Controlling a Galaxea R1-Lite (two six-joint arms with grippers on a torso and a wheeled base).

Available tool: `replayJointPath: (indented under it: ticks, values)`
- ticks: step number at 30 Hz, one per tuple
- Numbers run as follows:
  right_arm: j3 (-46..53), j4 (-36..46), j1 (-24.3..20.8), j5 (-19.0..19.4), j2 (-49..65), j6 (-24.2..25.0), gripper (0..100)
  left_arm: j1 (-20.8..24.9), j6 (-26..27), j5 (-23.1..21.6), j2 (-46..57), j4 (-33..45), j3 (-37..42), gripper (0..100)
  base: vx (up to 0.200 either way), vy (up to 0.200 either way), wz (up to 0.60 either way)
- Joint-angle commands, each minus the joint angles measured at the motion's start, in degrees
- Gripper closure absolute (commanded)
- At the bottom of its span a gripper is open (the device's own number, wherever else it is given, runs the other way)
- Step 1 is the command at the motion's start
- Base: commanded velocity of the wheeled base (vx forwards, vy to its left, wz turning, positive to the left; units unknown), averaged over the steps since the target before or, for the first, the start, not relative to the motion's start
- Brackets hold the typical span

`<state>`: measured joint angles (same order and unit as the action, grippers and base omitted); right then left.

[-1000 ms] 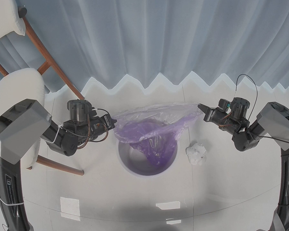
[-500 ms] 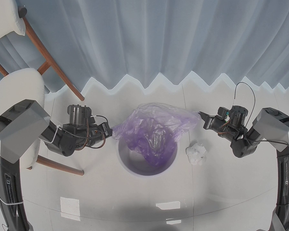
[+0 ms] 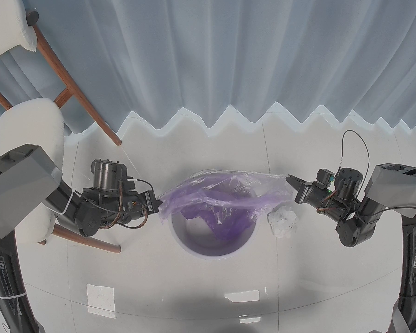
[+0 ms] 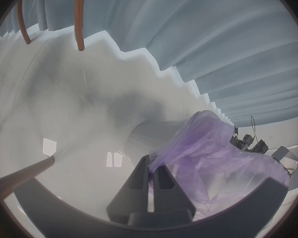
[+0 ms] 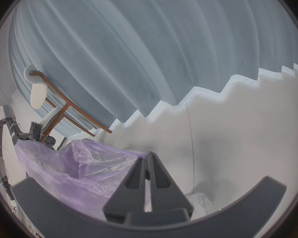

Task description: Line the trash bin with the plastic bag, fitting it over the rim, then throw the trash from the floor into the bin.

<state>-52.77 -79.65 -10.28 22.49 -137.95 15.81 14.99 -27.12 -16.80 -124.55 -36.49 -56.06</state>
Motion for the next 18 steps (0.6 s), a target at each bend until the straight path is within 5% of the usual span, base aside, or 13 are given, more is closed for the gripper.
replayJointPath:
  ticks: [1, 10, 11, 12, 18]
  values:
    - [1.5, -1.1, -0.2, 0.0, -0.1, 0.1, 100, 0.3, 0.1, -0.1, -0.7, -0.5, 0.3, 100, 0.000, 0.000, 0.00]
    - [1.1, -1.2, -0.1, 0.1, -0.9, 0.3, 100, -0.5, -0.3, 0.5, -3.1, -1.3, -3.0, 100, 0.000, 0.000, 0.00]
    - [1.4, -1.3, -0.1, 0.1, -0.8, 0.2, 0, -0.4, -0.3, 0.5, -2.9, -1.0, -2.7, 100, 0.000, 0.000, 0.00]
    - [1.4, -1.5, -0.1, 0.1, -0.7, 0.3, 0, -0.4, -0.3, 0.5, -2.7, -1.0, -2.5, 0, 0.000, 0.000, 0.00]
    - [5.1, -10.3, -0.1, -0.1, 0.5, 0.6, 0, -0.6, -0.2, 0.4, 0.8, -1.9, 0.7, 0, 0.000, 0.000, 0.00]
